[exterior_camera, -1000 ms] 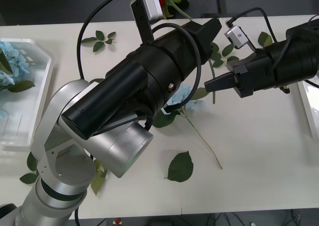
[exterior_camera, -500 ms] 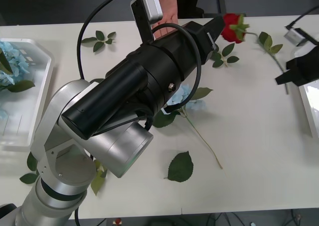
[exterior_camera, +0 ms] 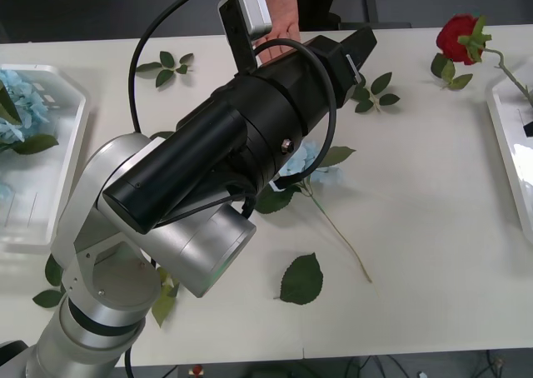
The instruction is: Place the red flowers into the right box and the blue flowers into the left box. If a person shows an open palm, hand one flower to the person first, then continue sorting.
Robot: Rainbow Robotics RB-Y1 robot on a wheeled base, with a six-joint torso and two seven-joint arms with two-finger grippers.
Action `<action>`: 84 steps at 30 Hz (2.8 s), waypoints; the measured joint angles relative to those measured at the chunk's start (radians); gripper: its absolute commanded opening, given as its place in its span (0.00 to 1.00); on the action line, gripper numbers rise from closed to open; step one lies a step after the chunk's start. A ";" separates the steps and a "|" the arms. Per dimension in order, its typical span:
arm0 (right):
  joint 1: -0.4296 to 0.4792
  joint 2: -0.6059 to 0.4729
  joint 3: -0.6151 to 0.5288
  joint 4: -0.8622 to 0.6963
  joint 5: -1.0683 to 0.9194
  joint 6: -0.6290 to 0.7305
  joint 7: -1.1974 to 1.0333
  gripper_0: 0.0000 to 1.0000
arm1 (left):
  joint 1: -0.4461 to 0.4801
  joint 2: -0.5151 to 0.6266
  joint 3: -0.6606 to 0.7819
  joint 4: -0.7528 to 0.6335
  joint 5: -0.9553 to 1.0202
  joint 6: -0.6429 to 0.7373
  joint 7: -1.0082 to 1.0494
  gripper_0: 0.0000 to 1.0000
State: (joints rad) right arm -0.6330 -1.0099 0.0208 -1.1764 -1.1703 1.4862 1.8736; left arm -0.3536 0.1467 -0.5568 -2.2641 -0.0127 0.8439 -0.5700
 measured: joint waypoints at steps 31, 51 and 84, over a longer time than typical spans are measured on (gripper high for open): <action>-0.235 0.267 0.000 0.000 -0.788 -0.405 0.701 0.00 | 0.000 0.000 0.000 0.000 0.000 0.000 0.000 1.00; -0.370 0.438 0.180 0.000 -0.792 -0.704 0.815 0.00 | 0.000 0.000 0.000 0.000 0.000 0.000 0.000 1.00; -0.370 0.437 0.193 0.047 -0.820 -0.527 0.815 1.00 | 0.000 0.000 0.000 0.000 0.000 0.000 0.000 1.00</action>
State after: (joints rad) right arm -1.0027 -0.5725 0.2135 -1.1293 -1.9902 0.9597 2.6890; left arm -0.3536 0.1462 -0.5570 -2.2641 -0.0128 0.8439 -0.5700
